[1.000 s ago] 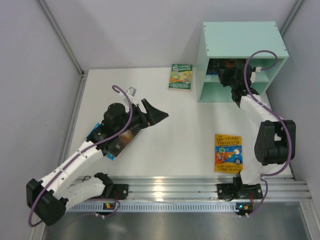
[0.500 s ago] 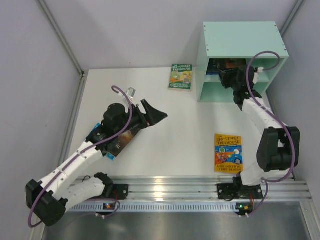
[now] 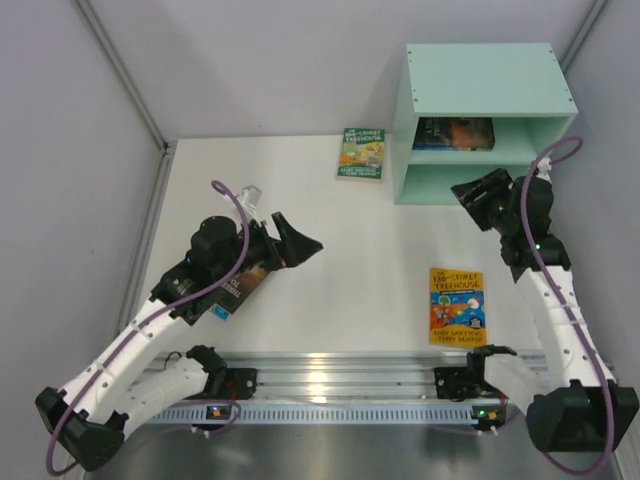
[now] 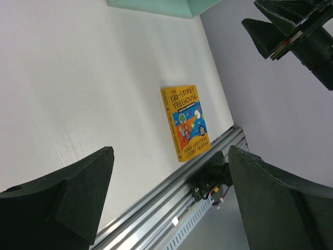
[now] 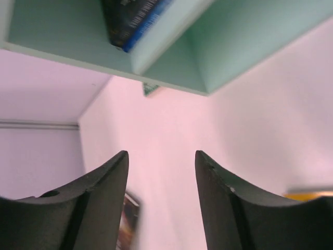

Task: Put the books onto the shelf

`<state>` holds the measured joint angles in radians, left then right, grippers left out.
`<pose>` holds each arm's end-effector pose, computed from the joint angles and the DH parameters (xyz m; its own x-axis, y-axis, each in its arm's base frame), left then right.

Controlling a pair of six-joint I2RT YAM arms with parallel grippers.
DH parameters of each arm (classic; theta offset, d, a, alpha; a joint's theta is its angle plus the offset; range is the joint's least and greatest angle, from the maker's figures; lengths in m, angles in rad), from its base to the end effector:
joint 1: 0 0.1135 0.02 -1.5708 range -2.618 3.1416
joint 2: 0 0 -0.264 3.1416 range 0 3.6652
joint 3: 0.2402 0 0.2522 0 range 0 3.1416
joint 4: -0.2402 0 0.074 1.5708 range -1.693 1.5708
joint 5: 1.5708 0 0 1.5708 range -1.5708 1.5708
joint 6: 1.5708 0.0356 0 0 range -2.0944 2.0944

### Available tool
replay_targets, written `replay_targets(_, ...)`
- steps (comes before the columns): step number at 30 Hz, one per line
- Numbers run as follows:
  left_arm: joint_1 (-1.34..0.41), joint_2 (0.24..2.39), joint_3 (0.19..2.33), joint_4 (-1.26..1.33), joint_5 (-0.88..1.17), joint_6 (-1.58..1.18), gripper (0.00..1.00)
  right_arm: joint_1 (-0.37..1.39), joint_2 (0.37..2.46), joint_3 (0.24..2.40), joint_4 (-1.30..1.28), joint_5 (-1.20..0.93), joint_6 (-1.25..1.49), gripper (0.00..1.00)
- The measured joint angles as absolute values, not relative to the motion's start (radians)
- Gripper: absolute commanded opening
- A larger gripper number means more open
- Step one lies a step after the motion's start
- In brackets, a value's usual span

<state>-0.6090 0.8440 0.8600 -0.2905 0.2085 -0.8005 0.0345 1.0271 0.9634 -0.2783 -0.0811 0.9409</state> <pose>0.1543 -0.1166 0.3452 -0.6738 -0.3861 -0.6300 0.3440 0.5907 -0.7299 0.2346 0.0110 0.3470 -0.2868 0.7960 -0.5330 0.2057 0.5946 0.7773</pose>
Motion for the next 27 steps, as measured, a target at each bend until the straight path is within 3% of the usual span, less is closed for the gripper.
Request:
replay_targets(7, -0.609, 0.847, 0.791, -0.302, 0.331, -0.791, 0.96, -0.284, 0.959, 0.83, -0.487, -0.203, 0.679, 0.79)
replay_targets(14, -0.688, 0.968, 0.699, -0.262, 0.397, -0.839, 0.95, -0.488, 1.18, 0.774, -0.548, -0.331, 0.516, 0.82)
replay_targets(27, -0.729, 1.152, 0.707, -0.112, 0.4, -0.87, 0.93, -0.502, 1.262, 0.607, -0.5, -0.36, 0.449, 0.8)
